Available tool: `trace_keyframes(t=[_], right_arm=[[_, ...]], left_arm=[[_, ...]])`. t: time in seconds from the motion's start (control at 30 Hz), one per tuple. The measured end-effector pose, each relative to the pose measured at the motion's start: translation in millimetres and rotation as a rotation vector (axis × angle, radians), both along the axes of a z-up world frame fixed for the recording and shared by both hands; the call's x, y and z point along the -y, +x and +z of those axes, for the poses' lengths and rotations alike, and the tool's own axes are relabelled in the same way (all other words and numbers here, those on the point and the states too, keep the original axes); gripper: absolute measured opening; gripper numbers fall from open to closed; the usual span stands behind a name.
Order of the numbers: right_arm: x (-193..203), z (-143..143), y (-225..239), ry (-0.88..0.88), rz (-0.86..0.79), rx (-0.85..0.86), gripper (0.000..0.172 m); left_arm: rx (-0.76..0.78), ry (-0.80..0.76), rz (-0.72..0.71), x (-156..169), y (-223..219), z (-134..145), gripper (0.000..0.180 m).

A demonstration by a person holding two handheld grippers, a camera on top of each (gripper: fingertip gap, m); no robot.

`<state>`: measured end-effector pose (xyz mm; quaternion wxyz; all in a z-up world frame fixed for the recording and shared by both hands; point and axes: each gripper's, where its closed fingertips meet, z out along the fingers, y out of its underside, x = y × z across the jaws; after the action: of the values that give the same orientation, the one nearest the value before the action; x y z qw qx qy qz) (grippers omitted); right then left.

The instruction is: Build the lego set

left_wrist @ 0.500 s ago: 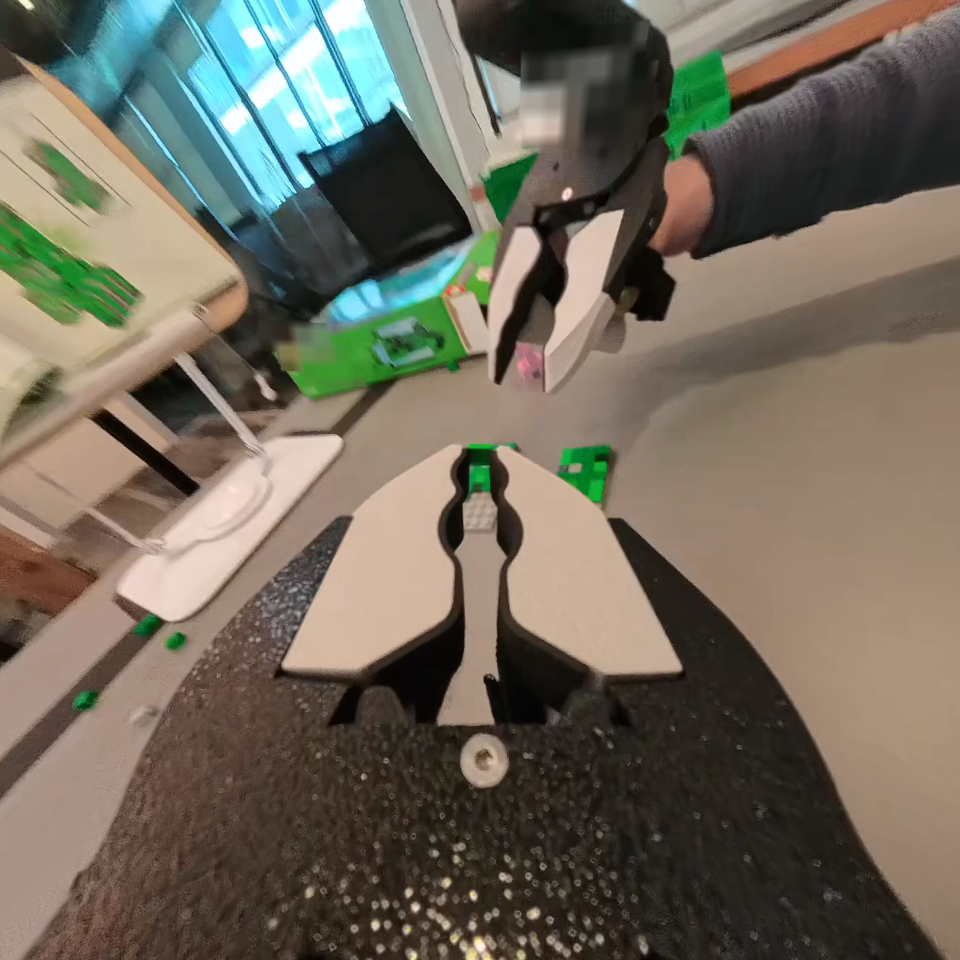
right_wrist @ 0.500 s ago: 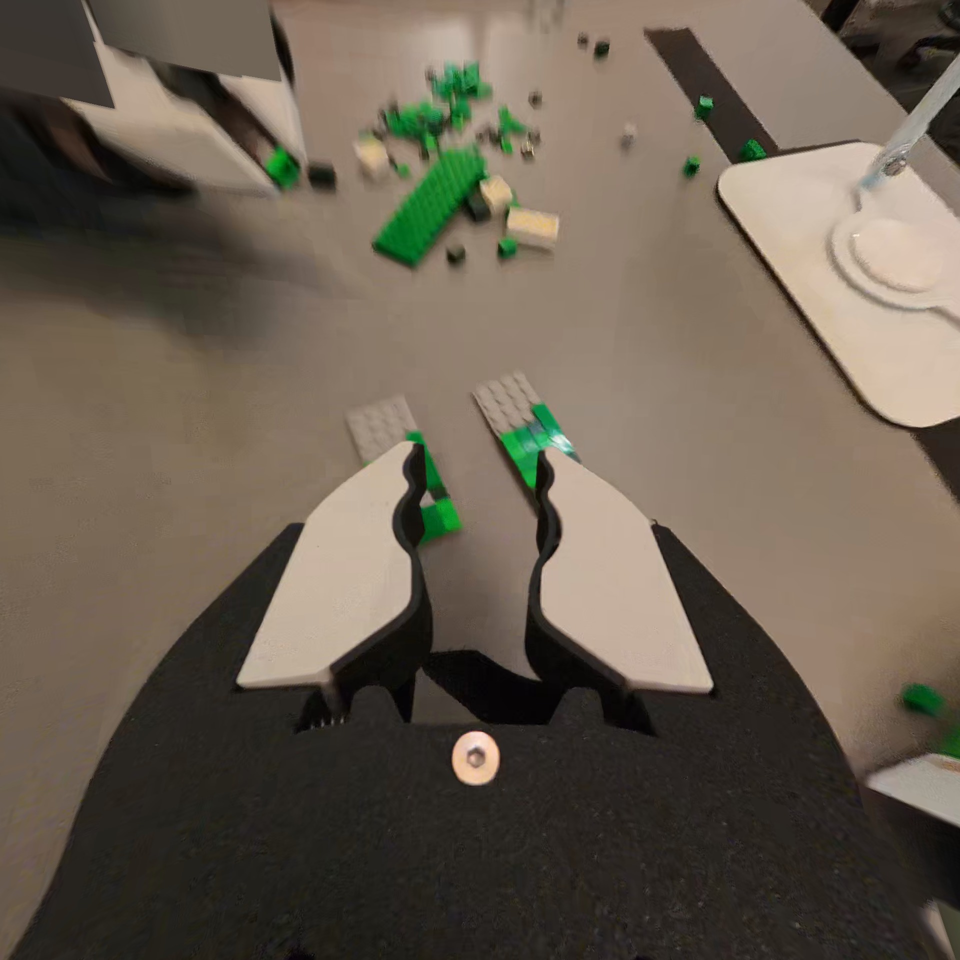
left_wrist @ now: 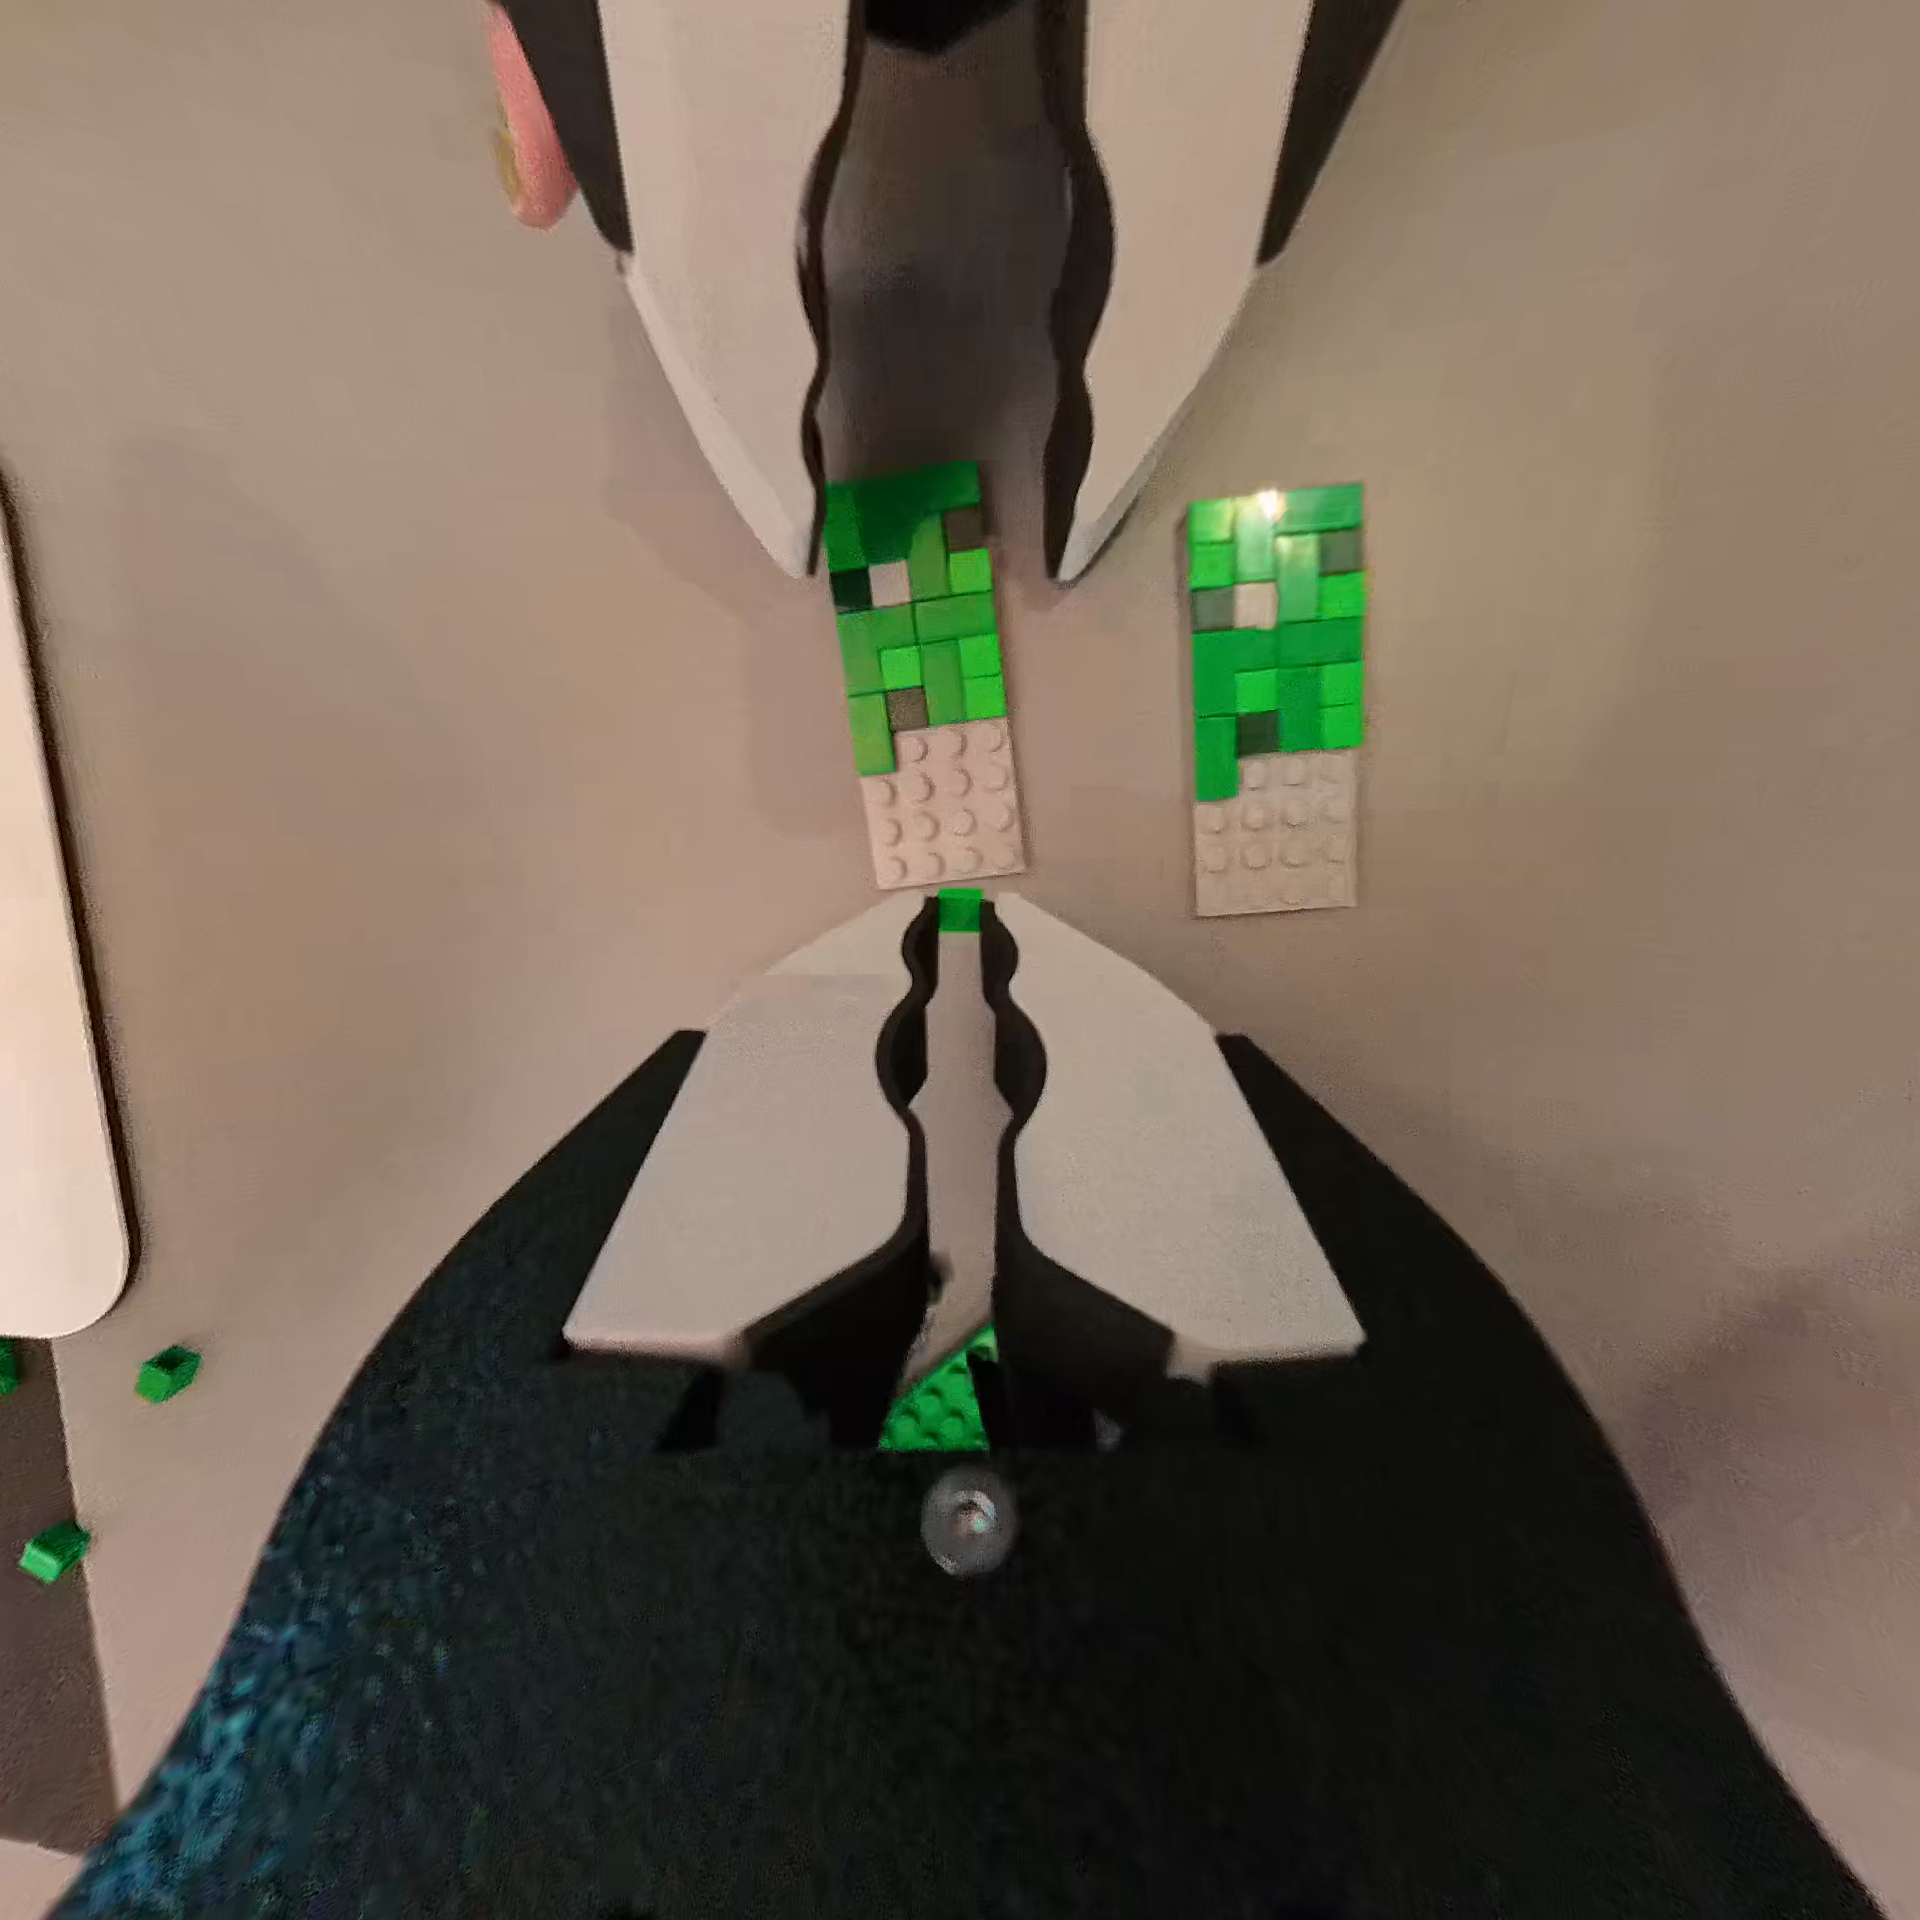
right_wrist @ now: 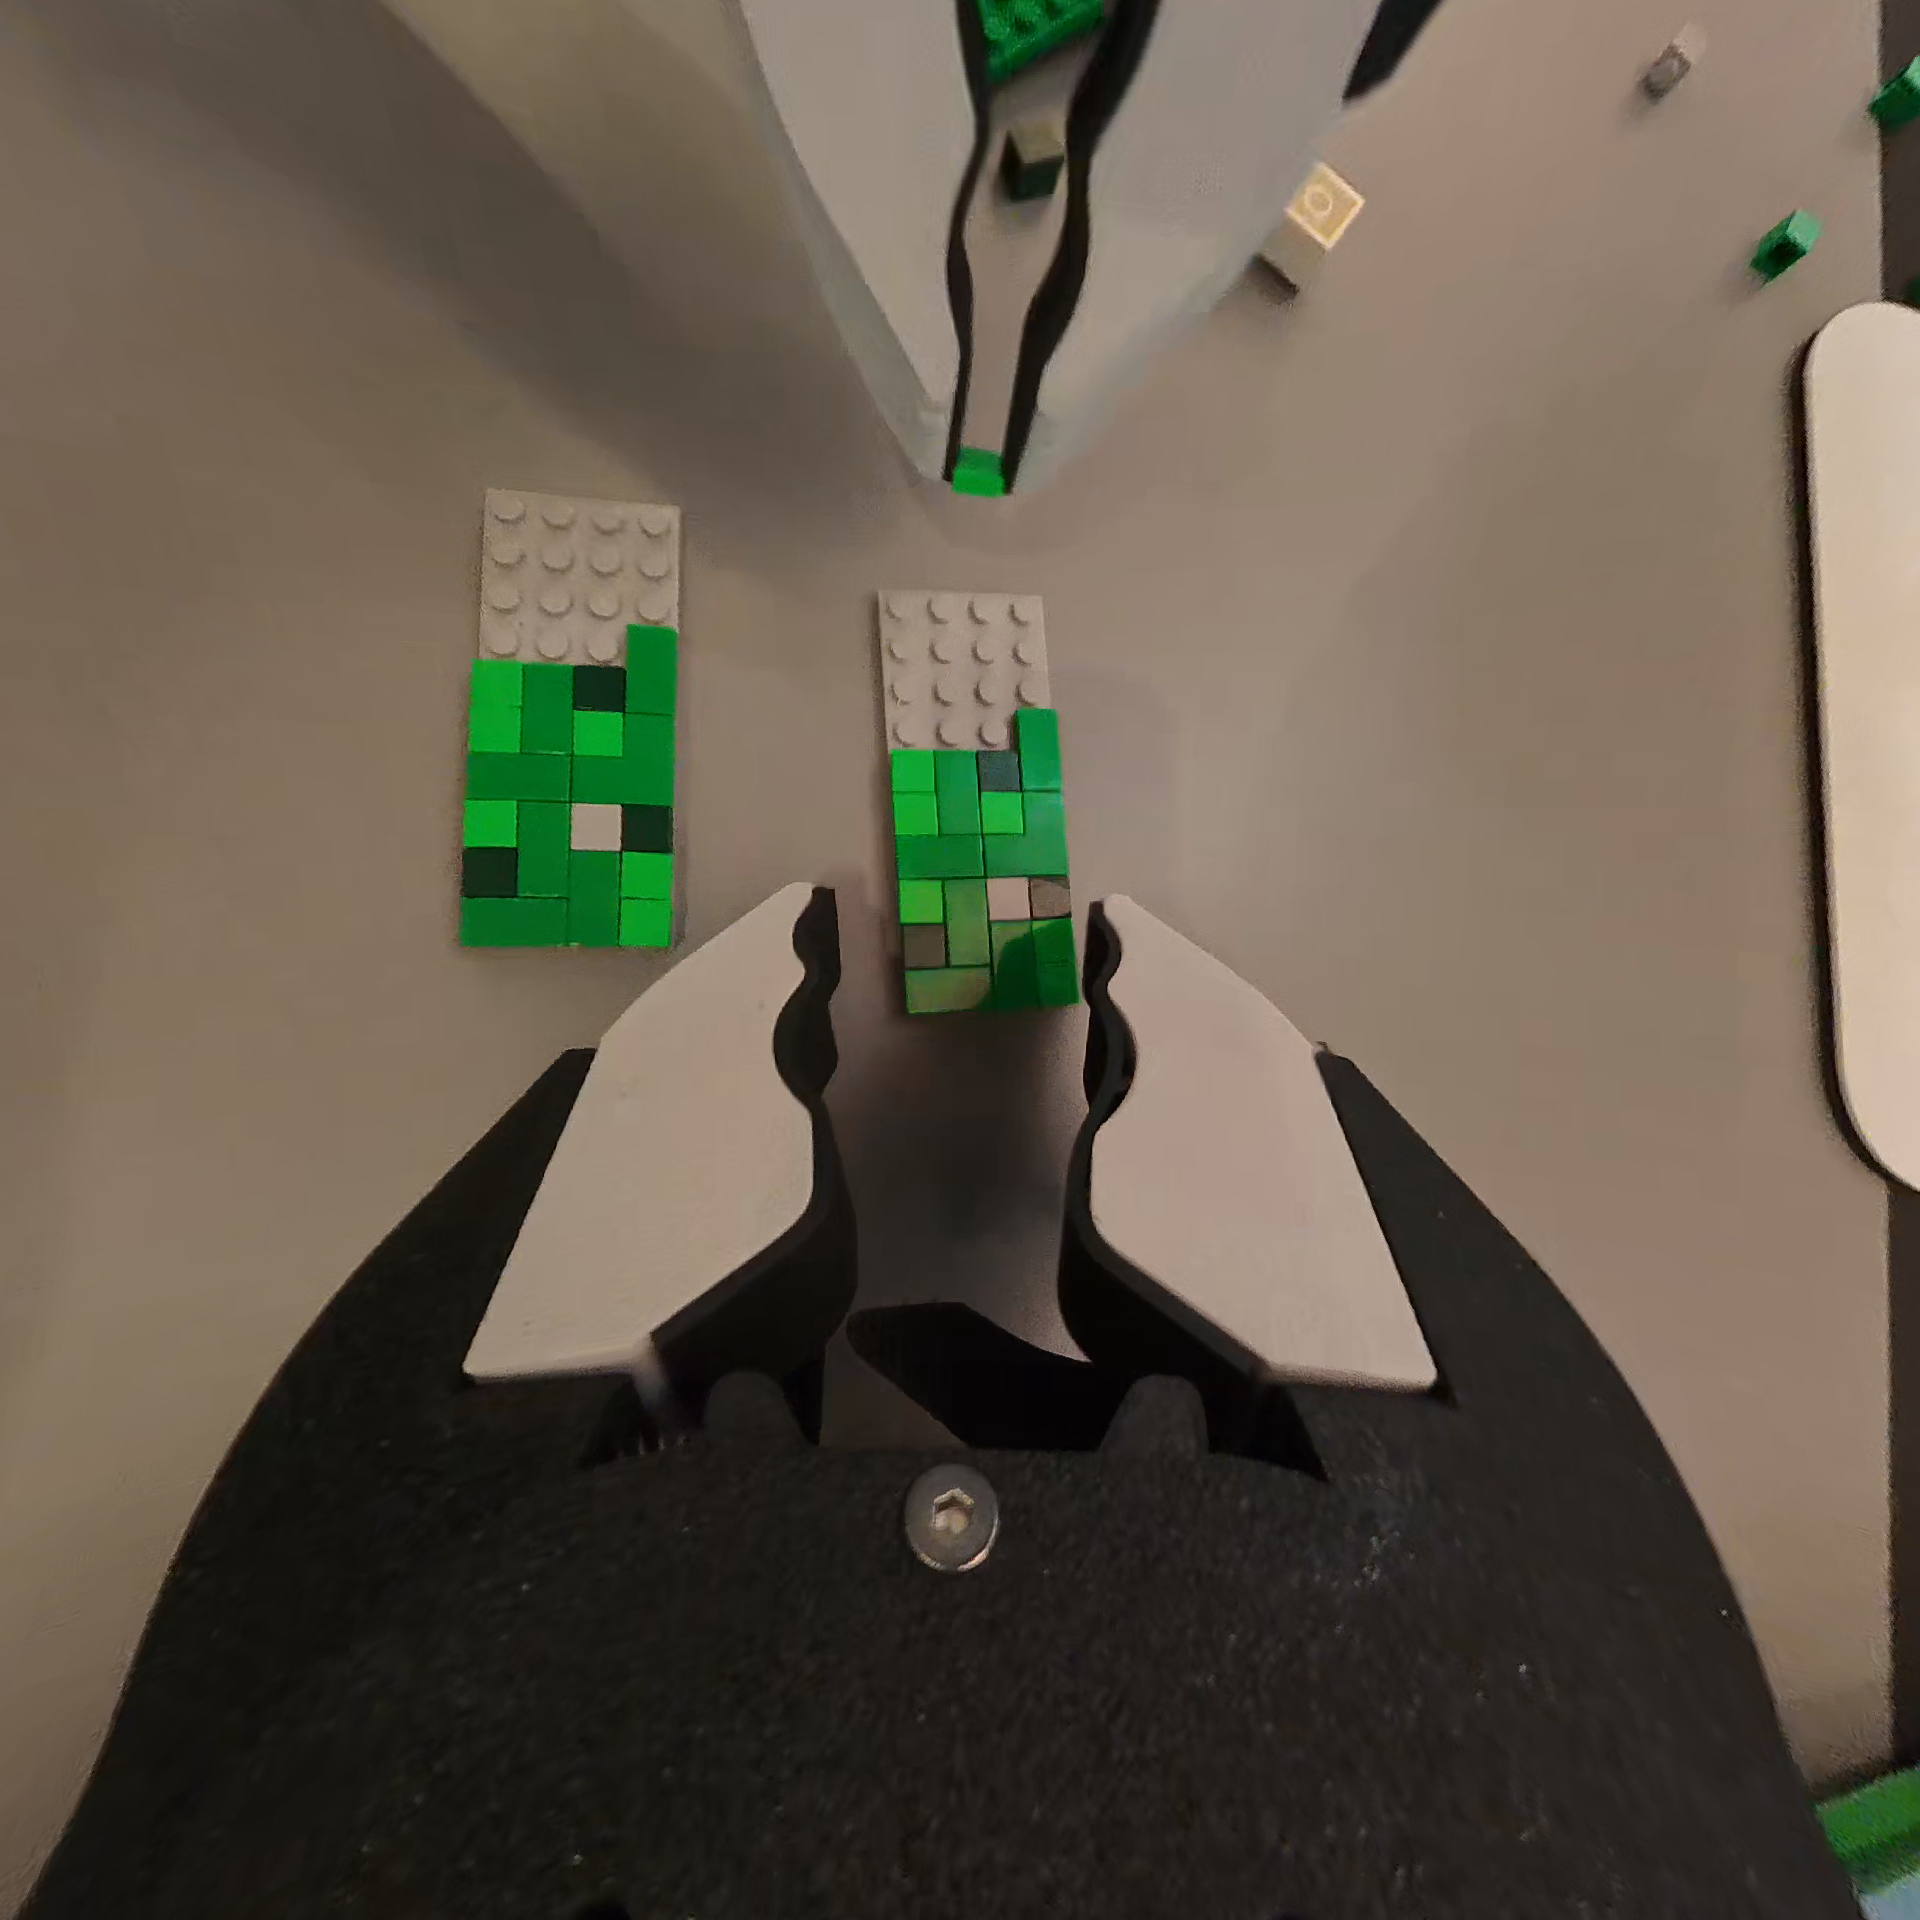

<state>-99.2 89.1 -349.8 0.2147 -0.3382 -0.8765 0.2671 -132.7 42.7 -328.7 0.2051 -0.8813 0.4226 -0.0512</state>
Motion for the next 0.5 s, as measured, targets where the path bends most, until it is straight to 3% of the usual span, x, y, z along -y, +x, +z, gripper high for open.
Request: trace_keyframes(t=[0.27,0.5], right_arm=[[0,-3,0,-0.073,-0.009,0.001,0.032],[1,-3,1,-0.089,0.0,-0.025,0.032]], left_arm=[[-0.075,-0.068,-0.023,-16,-1,-18,0.007],[-0.077,-0.091,-0.018,-21,-2,-22,0.007]])
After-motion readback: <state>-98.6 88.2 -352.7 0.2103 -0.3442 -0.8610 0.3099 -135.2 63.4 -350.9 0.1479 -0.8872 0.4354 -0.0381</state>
